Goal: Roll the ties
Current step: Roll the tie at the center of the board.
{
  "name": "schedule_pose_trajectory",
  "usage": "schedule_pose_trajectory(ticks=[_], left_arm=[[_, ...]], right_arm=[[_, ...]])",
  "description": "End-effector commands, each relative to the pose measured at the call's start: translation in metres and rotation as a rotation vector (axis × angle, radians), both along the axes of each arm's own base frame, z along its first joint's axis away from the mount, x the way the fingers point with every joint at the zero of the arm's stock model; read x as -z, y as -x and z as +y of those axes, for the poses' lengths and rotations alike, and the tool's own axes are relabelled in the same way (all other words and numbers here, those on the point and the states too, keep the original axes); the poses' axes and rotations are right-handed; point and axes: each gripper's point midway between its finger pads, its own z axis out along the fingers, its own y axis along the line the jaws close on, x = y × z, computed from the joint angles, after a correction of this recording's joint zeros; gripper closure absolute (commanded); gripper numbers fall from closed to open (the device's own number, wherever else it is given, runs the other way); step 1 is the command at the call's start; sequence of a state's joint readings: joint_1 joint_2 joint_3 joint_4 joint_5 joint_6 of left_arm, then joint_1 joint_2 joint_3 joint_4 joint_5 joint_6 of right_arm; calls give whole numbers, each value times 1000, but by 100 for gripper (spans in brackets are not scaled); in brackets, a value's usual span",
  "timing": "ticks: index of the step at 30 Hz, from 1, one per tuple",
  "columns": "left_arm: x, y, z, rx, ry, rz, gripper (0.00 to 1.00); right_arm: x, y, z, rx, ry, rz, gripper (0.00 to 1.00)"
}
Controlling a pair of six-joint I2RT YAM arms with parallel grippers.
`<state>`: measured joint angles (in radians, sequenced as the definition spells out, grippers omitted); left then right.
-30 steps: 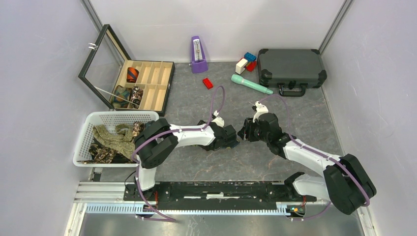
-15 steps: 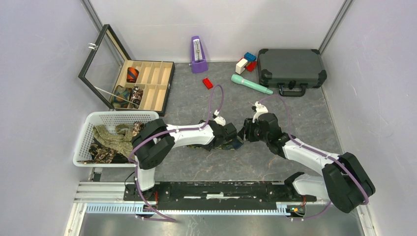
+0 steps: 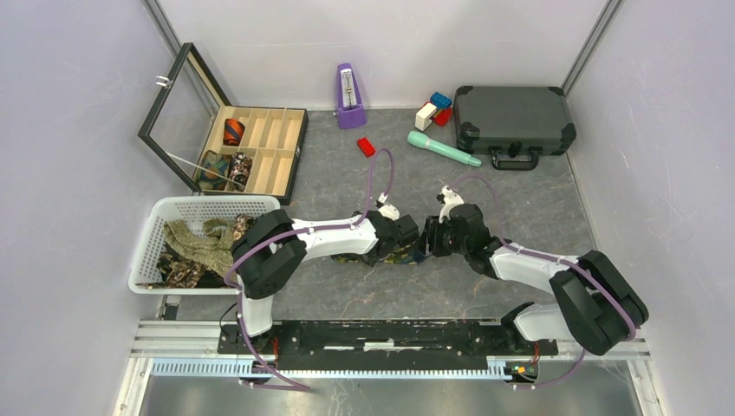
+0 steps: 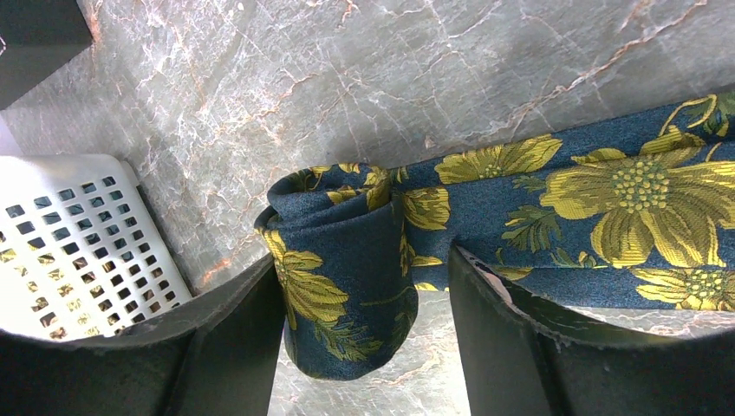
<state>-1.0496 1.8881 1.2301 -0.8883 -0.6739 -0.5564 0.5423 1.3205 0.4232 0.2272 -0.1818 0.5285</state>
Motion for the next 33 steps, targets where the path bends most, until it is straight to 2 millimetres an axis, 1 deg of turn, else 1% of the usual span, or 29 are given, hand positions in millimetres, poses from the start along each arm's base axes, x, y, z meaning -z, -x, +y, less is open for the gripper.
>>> schedule_pose_trajectory(ticks=[1, 3, 9, 14, 22, 28, 29, 33], left_arm=[[-2, 2, -21, -16, 91, 18, 27], [-2, 3, -20, -20, 86, 20, 27], [-6, 4, -21, -20, 102, 13, 21], [-8, 3, -25, -10, 105, 14, 18], [-20, 4, -28, 8, 136, 5, 10], [-30, 3, -30, 16, 163, -6, 4], [-31, 3, -31, 16, 165, -8, 1], [-36, 2, -31, 16, 171, -11, 0]], right_arm=[[-4, 0, 10, -25, -45, -28, 56], [-1, 2, 10, -27, -45, -21, 56], [12, 6, 9, -32, -26, 2, 57], [17, 8, 7, -28, -21, 12, 58], [17, 5, 6, -21, -13, 7, 59], [13, 3, 7, -20, -11, -2, 59], [13, 2, 6, -19, -9, -2, 59], [11, 1, 7, -18, -7, -4, 59]])
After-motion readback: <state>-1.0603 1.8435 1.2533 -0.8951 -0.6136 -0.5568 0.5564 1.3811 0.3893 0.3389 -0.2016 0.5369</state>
